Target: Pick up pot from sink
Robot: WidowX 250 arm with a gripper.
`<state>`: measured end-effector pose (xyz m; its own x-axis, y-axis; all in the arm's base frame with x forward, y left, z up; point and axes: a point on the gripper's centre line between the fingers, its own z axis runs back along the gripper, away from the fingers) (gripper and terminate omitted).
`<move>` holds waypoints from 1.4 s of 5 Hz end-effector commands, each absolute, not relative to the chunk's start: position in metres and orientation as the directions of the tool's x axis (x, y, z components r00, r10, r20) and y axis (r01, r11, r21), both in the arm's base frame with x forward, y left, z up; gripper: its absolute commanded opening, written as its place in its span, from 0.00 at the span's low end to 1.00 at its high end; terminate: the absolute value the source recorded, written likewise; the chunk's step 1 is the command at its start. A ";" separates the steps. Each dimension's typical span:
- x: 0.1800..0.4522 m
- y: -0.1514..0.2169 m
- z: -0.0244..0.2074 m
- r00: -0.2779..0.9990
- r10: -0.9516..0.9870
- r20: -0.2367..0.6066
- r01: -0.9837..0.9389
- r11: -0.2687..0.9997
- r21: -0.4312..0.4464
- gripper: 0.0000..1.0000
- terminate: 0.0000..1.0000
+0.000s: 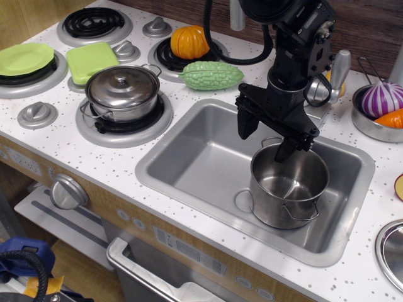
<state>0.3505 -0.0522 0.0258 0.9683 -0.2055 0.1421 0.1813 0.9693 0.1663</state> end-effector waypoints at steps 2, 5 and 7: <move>0.352 -0.039 0.011 0.958 -0.220 0.186 0.195 0.970 0.145 1.00 0.00; 0.347 -0.031 -0.019 0.938 -0.144 0.315 0.122 0.989 0.089 0.00 0.00; 0.345 -0.034 -0.024 0.926 -0.058 0.373 0.037 0.997 0.063 0.00 0.00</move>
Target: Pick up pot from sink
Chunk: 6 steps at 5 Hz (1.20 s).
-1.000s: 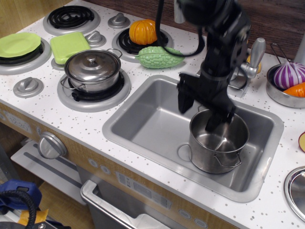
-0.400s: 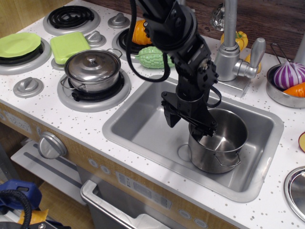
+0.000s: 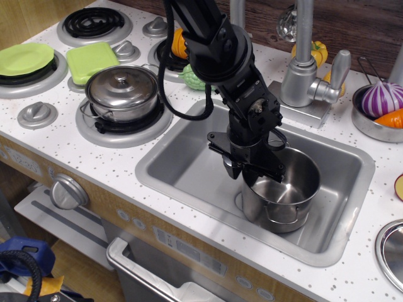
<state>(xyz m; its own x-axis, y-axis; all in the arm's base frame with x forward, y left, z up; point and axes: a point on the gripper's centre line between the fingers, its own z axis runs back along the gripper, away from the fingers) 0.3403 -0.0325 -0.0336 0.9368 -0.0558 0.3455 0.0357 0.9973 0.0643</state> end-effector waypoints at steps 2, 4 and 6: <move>0.352 -0.036 0.012 0.947 -0.074 0.312 0.038 0.992 0.122 0.00 0.00; 0.352 -0.013 0.073 0.958 -0.169 0.231 0.119 0.969 0.215 0.00 0.00; 0.362 0.004 0.101 0.949 -0.256 0.186 0.212 0.950 0.228 0.00 1.00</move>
